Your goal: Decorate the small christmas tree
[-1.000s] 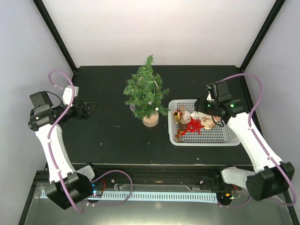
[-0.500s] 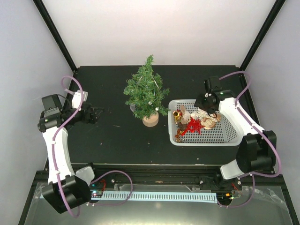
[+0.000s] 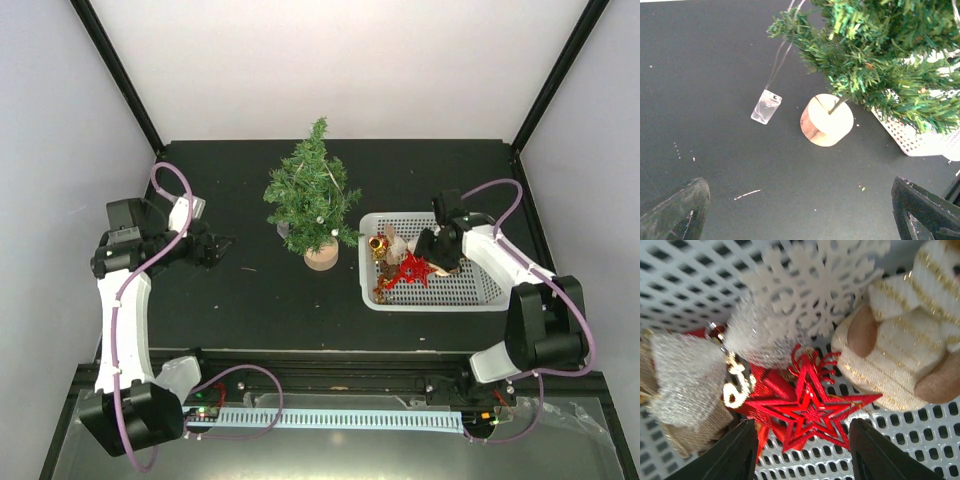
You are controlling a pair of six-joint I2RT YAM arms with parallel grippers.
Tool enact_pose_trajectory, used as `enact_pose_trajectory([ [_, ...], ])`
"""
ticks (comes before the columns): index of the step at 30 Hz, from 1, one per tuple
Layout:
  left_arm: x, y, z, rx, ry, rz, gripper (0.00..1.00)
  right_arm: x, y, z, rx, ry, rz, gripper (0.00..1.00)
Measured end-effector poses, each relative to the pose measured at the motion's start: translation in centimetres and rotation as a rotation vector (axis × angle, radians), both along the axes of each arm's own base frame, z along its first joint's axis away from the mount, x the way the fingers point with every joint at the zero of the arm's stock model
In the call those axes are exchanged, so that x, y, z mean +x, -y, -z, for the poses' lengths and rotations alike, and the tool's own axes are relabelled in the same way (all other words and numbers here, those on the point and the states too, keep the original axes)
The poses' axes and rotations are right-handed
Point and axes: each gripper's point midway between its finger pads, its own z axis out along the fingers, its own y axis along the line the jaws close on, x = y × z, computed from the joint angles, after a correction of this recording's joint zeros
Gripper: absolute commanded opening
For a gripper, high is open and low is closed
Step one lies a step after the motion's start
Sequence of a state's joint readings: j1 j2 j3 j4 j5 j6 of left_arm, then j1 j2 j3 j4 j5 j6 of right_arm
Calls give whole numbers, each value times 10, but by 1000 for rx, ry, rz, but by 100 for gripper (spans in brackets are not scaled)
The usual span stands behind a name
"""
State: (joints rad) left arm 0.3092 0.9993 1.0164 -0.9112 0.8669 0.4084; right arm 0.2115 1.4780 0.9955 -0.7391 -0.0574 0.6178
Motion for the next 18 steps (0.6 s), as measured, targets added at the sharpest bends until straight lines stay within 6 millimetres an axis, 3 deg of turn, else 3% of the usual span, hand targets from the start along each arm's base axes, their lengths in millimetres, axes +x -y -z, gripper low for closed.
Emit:
enact_pose_trajectory([
  [4,-6,9,-4,19,6,33,99,-14,-3,16,17,-48,-26,51],
  [8,-12,16,-10,27,25,58,99,-10,-7,21,30,-44,-47,50],
  [18,-15,22,-10,27,29,78,99,0,-11,44,10,-66,-83,29],
])
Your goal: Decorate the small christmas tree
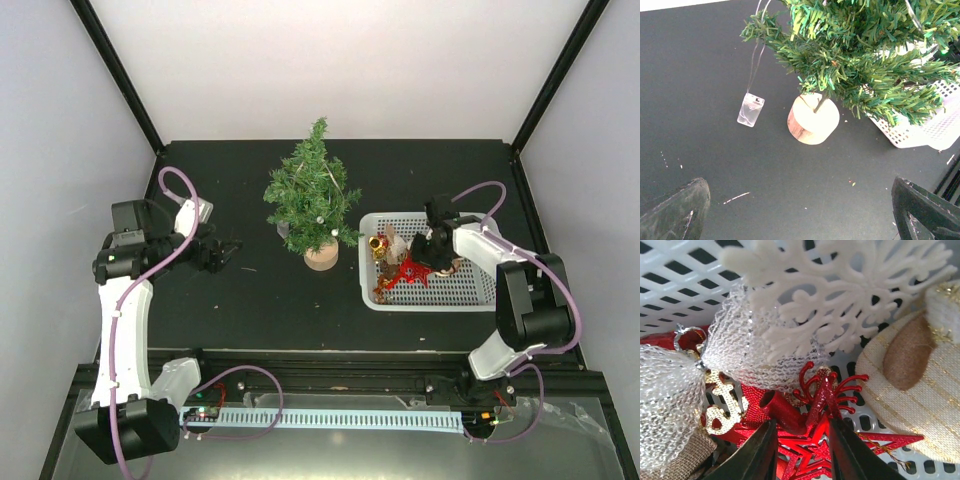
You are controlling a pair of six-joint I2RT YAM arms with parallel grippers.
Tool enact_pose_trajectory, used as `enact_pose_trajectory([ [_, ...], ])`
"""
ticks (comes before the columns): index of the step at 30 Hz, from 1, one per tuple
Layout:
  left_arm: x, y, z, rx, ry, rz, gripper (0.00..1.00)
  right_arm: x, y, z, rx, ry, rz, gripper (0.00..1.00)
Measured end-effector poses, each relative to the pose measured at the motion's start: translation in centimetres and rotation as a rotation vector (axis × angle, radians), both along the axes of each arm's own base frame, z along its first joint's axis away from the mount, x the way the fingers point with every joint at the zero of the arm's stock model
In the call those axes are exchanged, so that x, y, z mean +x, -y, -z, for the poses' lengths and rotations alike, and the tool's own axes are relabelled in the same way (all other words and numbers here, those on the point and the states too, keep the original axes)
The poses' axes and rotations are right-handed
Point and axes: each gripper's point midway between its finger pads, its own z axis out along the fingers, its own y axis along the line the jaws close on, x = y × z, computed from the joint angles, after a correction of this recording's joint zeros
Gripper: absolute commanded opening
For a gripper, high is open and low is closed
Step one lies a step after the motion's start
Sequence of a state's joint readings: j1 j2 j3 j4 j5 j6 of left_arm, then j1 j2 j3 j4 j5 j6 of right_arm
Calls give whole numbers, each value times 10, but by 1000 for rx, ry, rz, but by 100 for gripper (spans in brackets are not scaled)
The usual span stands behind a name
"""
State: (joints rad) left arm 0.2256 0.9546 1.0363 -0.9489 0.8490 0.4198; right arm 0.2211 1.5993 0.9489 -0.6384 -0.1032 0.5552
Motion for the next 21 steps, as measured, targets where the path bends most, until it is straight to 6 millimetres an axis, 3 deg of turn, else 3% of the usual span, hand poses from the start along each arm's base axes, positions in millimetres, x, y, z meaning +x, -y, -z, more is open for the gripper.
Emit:
enact_pose_trajectory([
  [12,-1,2,9,-15,-24,3,99,13,-9,-7,7,50,-34,27],
  [21,-1,2,8,-21,-21,5,99,17,-16,9,-12,24,-69,25],
])
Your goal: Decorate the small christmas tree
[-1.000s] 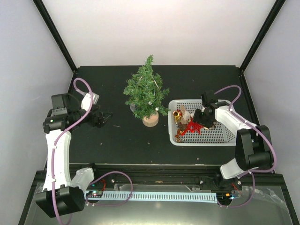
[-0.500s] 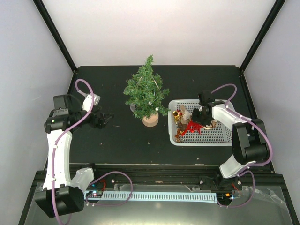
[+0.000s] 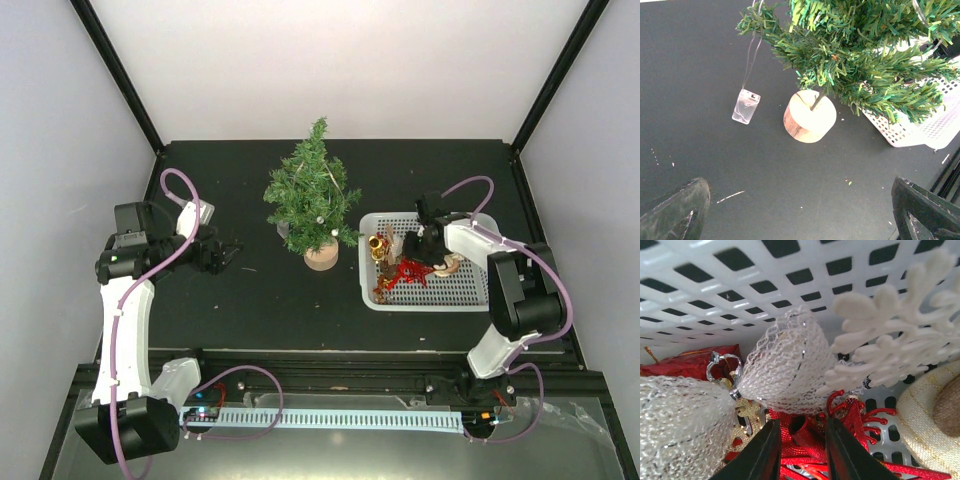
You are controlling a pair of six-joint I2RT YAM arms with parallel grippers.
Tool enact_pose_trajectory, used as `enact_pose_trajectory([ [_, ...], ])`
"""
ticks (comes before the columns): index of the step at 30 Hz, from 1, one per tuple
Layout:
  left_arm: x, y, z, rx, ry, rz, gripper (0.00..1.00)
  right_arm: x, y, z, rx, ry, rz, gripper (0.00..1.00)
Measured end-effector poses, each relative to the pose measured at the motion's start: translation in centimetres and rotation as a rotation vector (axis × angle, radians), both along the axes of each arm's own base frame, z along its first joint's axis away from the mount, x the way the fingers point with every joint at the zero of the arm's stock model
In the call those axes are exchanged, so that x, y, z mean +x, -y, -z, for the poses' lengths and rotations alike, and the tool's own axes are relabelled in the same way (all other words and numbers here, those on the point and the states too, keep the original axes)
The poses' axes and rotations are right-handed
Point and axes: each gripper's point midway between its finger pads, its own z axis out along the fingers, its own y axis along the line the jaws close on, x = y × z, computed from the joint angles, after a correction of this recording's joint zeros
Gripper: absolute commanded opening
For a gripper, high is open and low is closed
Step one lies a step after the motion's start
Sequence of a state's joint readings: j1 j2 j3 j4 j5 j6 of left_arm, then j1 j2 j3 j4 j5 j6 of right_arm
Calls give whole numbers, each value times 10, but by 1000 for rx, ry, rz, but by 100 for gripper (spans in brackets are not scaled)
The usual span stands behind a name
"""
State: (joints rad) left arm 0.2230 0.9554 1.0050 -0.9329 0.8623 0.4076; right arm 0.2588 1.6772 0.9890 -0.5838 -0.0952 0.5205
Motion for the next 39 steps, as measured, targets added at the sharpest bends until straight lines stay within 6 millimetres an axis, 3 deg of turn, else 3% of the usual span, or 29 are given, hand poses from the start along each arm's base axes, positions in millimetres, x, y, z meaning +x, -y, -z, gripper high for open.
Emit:
enact_pose_trajectory([
  [7,0,0,0,-2,1,2,99,-2,2,2,-23,0,-9,11],
  [13,0,0,-1,-2,3,2,99,-9,9,-3,-50,15,-4,9],
  [17,0,1,0,-1,-8,8,99,-11,16,-17,-79,43,8,9],
  [20,3,1,-8,11,-5,19,99,-12,23,-38,-101,95,28,9],
  [28,-6,12,-64,72,187,84,99,-18,37,-121,-95,290,97,9],
  [34,-36,34,-87,141,372,229,99,-33,27,-177,12,382,79,9],
  [39,-48,44,-95,235,496,326,99,-51,16,-213,103,426,29,9],
])
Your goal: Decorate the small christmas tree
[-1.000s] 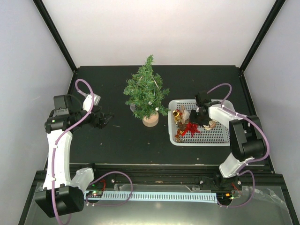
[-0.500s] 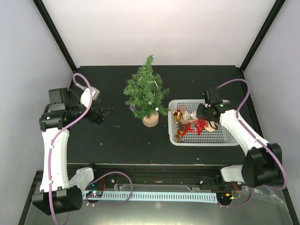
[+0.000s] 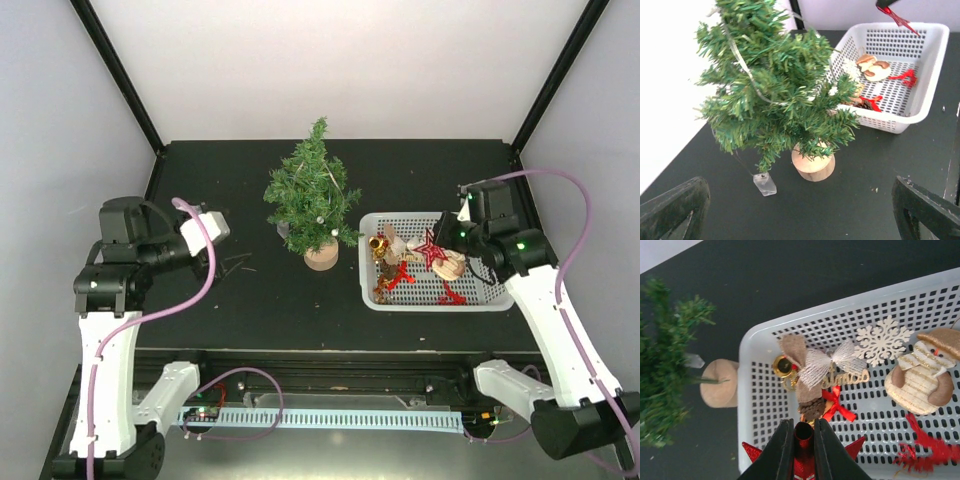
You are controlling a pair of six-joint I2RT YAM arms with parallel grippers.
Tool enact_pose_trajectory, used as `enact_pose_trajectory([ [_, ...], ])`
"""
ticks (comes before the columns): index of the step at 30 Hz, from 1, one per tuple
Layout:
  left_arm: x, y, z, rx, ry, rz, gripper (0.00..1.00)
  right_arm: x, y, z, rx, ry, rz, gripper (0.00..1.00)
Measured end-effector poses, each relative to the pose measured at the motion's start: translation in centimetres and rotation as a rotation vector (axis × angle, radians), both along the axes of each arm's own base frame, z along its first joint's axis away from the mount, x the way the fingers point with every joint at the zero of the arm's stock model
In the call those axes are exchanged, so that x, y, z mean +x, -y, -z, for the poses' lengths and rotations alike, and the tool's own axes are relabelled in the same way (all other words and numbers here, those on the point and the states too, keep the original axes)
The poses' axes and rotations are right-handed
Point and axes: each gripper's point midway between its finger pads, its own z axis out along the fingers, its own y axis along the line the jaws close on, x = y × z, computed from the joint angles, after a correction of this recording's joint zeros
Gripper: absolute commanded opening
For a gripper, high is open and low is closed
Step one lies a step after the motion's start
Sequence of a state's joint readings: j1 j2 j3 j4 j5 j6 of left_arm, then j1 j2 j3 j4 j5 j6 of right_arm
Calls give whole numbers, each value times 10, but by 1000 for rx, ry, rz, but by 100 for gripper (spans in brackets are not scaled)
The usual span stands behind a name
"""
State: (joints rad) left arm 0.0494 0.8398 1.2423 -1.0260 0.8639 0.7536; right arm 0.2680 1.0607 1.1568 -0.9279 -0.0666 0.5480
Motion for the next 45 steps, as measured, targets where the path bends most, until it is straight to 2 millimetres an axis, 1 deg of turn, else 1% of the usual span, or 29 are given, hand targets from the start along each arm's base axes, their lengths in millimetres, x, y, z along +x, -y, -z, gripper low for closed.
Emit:
enact_pose_trajectory([
  [2,-3,2,-1,32,37,21,99,-8,-2,-10,17,14,-22,9],
  [4,-10,9,-2,66,78,69,99,-15,-7,-16,38,15,-54,9],
  [7,-26,18,-8,106,164,130,99,-25,-17,-18,75,-7,-112,9],
  [9,-37,23,-14,130,235,163,97,-32,-22,-18,88,-26,-145,9],
  [12,-57,28,-32,157,394,208,93,-45,-32,-22,116,-41,-201,9],
  [15,-75,27,-51,176,569,229,95,-59,-43,-31,138,-37,-262,9],
  [17,-85,26,-57,196,676,243,98,-70,-55,-36,145,-33,-314,9],
  [20,-97,26,-58,245,803,274,99,-87,-75,-40,158,-38,-397,9],
  [23,-105,25,-44,333,928,318,99,-103,-96,-38,160,-64,-466,9],
  [25,-108,24,-25,408,1009,353,99,-113,-109,-35,158,-84,-505,9],
  [27,-110,23,2,497,1096,394,99,-121,-124,-32,154,-102,-540,9],
  [31,-111,23,65,648,1240,480,99,-135,-154,-19,129,-144,-591,8],
  [33,-110,24,84,686,1275,514,99,-139,-170,-11,115,-165,-608,7],
  [36,-112,27,97,702,1319,554,99,-144,-193,2,88,-196,-627,7],
  [38,-114,28,102,700,1338,573,99,-146,-208,12,64,-214,-636,6],
  [41,-119,31,109,686,1357,602,99,-147,-236,29,25,-240,-653,5],
  [45,-127,33,119,655,1353,642,99,-147,-265,45,-17,-262,-665,4],
])
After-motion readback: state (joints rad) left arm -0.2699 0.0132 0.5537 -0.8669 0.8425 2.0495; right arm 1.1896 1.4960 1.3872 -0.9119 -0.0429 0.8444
